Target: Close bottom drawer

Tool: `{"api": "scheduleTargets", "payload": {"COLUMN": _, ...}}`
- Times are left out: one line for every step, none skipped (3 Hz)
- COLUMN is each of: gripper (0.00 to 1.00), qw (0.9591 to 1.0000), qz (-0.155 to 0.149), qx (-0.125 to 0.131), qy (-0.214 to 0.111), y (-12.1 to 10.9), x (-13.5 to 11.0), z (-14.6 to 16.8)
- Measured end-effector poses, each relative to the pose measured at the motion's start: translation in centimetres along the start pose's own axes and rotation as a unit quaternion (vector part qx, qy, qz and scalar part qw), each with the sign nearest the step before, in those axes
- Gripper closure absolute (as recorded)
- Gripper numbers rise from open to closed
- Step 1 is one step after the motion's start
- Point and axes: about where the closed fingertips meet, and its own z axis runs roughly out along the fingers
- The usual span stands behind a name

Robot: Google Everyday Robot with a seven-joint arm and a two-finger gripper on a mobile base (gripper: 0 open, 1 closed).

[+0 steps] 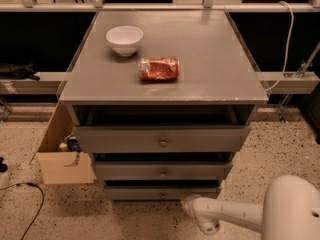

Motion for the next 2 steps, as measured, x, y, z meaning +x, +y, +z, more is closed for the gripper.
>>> {"api": "scheduleTargets", "payload": {"gripper": 0.84, "qw": 0.9998, "qz": 0.011, "qx": 0.019, "qy": 0.001, "y": -0.05, "x": 0.85, "z": -2.84}}
{"api": "scheduleTargets", "payload": {"gripper": 0.66, "qw": 0.9998, "qz": 0.009, "qx": 0.016, "qy": 0.004, "y": 0.36, "x": 1.21, "z": -2.92}}
